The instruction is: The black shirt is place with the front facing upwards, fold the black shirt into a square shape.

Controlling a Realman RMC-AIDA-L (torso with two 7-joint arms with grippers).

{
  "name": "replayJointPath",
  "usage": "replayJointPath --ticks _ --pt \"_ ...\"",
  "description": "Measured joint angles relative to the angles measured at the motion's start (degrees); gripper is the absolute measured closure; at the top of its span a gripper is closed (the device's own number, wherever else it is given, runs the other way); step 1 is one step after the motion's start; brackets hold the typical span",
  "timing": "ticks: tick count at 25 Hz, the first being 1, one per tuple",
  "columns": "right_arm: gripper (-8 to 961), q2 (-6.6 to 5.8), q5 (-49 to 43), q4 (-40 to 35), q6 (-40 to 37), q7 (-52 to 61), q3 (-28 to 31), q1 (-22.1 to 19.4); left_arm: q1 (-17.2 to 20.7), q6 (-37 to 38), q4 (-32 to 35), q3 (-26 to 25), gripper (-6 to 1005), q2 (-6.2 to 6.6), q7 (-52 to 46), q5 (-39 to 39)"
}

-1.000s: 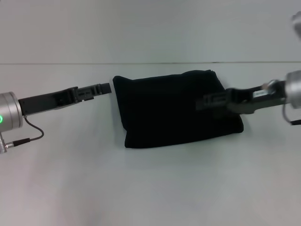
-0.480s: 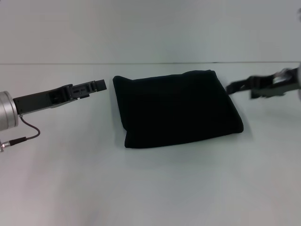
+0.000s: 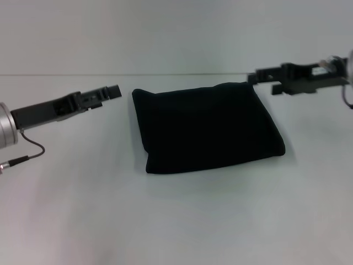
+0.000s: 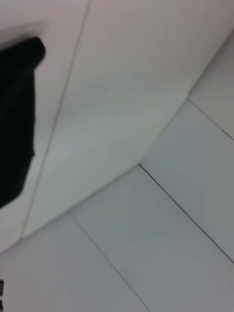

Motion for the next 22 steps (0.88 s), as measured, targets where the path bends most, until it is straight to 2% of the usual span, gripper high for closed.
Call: replayJointPath --ticks 5,11,14,17,19,22 --pt "26 2.53 0.0 4.7 6.0 -1.6 -3.4 2.8 0.3 0.7 0.2 0.0 107 0.07 0.0 -1.9" --pt "25 3.84 -6.0 10.7 15.0 0.1 -7.6 4.9 0.5 0.8 0.0 -0.1 109 -0.07 -0.5 -1.9" --pt "25 3.42 -10.6 10.0 17.1 2.8 -7.6 4.5 0.5 0.8 -0.1 -0.2 109 -0.14 -0.6 -1.9" --pt "25 2.16 -12.3 9.5 17.7 4.7 -7.1 3.6 0.5 0.8 -0.1 -0.2 110 -0.15 -0.6 -2.0" --pt "26 1.40 -11.4 7.3 15.4 4.7 -6.4 2.4 0.5 0.7 -0.1 -0.2 111 -0.15 -0.6 -2.0" --pt "26 1.58 -5.8 -0.7 8.8 1.1 -3.5 -1.6 0.5 1.0 -0.1 0.0 111 0.07 -1.2 -1.7"
